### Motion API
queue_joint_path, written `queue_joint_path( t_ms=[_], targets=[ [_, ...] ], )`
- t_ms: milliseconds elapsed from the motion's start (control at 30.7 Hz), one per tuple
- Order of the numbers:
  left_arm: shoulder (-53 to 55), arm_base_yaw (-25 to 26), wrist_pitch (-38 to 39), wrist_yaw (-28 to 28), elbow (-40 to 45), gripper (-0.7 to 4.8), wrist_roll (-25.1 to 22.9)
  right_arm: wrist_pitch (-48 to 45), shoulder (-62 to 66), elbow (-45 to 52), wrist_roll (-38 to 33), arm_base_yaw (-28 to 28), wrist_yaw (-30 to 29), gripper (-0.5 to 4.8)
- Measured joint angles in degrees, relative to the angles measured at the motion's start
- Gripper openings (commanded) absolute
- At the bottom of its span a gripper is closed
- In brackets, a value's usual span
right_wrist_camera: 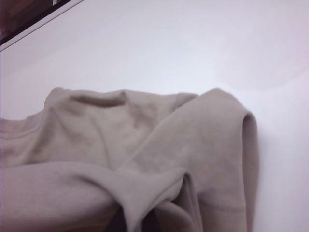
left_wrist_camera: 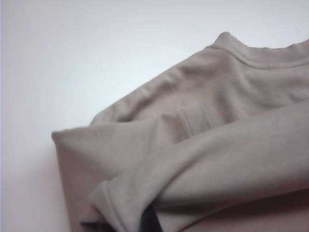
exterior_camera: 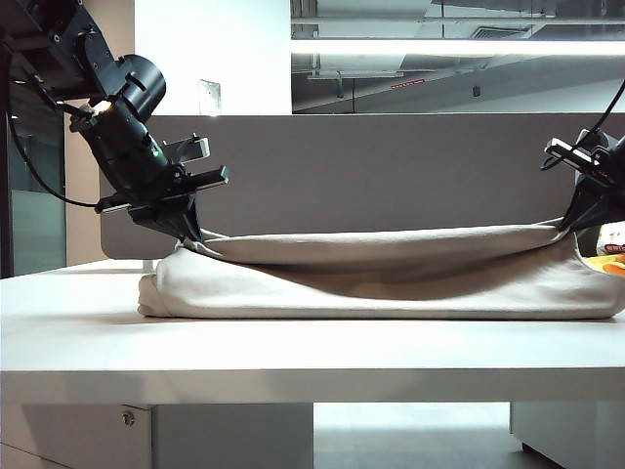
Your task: Fold the bottom side of the T-shirt horizontally towards the center, about one-third of the way, then fold the sleeve back towards the center, creating a straight line along the edge of the T-shirt, and finally fold the bottom of the T-shirt up towards the top, creating a neat rectangle.
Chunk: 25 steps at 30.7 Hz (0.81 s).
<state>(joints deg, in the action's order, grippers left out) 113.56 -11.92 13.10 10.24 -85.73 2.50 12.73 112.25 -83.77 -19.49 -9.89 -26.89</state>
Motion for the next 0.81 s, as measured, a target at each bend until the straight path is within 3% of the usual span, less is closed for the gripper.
queue_joint_path(
  t_ms=[130, 163, 326, 359, 391, 750, 782, 815],
  targets=[
    [0.68, -0.04, -1.79, -0.81, 0.0, 0.02, -0.2, -1.81, 0.15, 0.0, 0.42, 0.02, 1.01, 0.01],
    [0.76, -0.04, -2.1, -0.85, 0.0, 0.35, -0.2, -2.19, 0.17, 0.0, 0.68, 0.02, 1.16, 0.25],
    [0.94, 0.0, -3.43, -1.33, 0.0, 4.22, -0.2, -3.58, 0.26, 0.0, 1.36, -0.02, 1.42, 3.81],
    [0.94, 0.07, -3.45, -1.46, 0.0, 4.75, -0.24, -3.87, 0.26, 0.0, 1.36, -0.07, 1.49, 4.44],
    [0.94, 0.13, -3.45, -1.51, 0.0, 4.79, -0.26, -4.0, 0.26, 0.0, 1.36, -0.13, 1.6, 4.79],
    [0.9, 0.11, 0.42, -1.99, -0.02, 4.79, -0.11, -2.91, 0.26, 0.0, 1.99, -0.31, -1.25, 4.79],
    [0.87, 0.11, 2.27, -2.34, -0.02, 4.79, -0.15, -1.07, 0.26, 0.0, 2.08, -0.5, -1.27, 4.46],
    [0.81, 0.11, 3.91, -2.45, -0.02, 4.77, -0.24, 0.44, 0.26, 0.0, 2.47, -0.72, -1.27, 3.44]
  ],
)
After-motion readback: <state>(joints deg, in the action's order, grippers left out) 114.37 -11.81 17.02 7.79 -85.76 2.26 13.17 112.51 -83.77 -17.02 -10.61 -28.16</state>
